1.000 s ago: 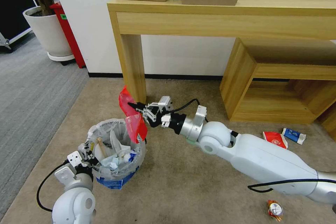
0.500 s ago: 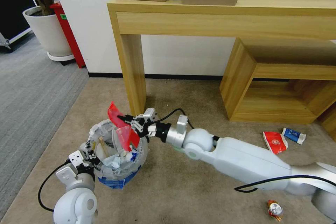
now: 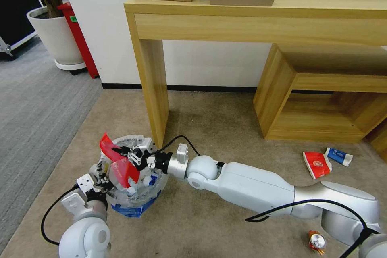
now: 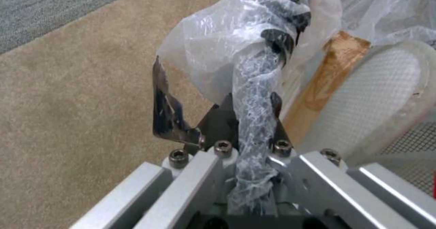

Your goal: Pick up the trash bin and place the garbage on the floor into it.

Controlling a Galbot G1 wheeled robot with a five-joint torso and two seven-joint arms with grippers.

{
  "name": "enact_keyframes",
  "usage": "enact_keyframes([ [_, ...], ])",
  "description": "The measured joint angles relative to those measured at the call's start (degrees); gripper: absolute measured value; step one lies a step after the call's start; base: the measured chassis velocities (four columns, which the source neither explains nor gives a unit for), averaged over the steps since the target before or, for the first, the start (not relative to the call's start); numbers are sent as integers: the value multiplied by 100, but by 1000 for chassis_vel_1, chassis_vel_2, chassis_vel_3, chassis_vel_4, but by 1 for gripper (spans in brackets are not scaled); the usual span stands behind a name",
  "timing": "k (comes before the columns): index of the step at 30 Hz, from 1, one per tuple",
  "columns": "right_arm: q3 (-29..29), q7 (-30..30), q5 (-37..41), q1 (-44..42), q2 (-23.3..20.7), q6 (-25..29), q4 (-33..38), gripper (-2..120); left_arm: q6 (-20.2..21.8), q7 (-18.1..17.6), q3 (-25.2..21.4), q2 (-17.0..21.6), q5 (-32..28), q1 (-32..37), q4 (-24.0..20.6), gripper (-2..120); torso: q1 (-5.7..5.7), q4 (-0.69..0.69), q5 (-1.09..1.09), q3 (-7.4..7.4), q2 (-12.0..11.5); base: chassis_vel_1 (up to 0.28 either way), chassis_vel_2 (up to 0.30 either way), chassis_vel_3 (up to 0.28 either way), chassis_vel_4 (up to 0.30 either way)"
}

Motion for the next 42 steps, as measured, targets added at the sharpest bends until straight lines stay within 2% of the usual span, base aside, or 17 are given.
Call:
enact_keyframes([
  [11,-49,-46,-381,-234,-132,117,-216,0,-3,3,-9,23,-31,15,-35,0,0,0,1,0,0,0,0,0,0],
  [14,-72,-52,-443,-288,-168,148,-264,7,-3,3,-9,20,-32,18,-38,0,0,-1,1,0,0,0,0,0,0],
  [18,-33,-53,-474,-331,-201,172,-278,26,-8,9,-3,5,-16,34,-33,0,0,0,1,0,0,0,0,0,0],
  [19,-33,-53,-474,-331,-201,172,-278,26,-8,9,-3,5,-16,34,-33,0,0,0,1,0,0,0,0,0,0],
  [22,22,-62,-444,-298,-292,173,-184,39,-14,11,-2,-2,-2,34,-10,0,0,0,1,0,0,0,0,0,0],
  [23,22,-62,-444,-298,-292,173,-184,39,-14,11,-2,-2,-2,34,-10,0,0,0,1,0,0,0,0,0,0],
  [25,64,-66,-405,-270,-390,171,-93,50,-15,11,-2,-5,8,30,1,0,0,0,1,0,0,0,0,0,0],
  [27,87,-67,-395,-261,-442,166,-55,53,-15,11,-2,-6,10,26,6,0,0,0,1,0,0,0,0,0,0],
  [28,114,-70,-386,-251,-526,162,-3,61,-15,11,-3,-6,10,19,16,0,0,0,2,0,0,0,0,0,0],
  [30,124,-70,-384,-250,-558,160,14,62,-15,11,-4,-5,10,17,19,0,0,0,2,0,0,0,0,0,0],
  [32,167,-71,-371,-253,-696,151,108,74,-15,8,-22,8,8,6,35,0,0,0,1,0,0,0,0,0,0],
  [37,197,-71,-366,-258,-828,144,201,76,-9,0,-34,11,5,-6,65,0,0,0,1,0,0,0,0,0,0],
  [42,356,-48,-319,-277,-898,133,268,73,-7,-1,-3,-24,35,-4,83,0,0,0,1,0,0,0,0,0,0],
])
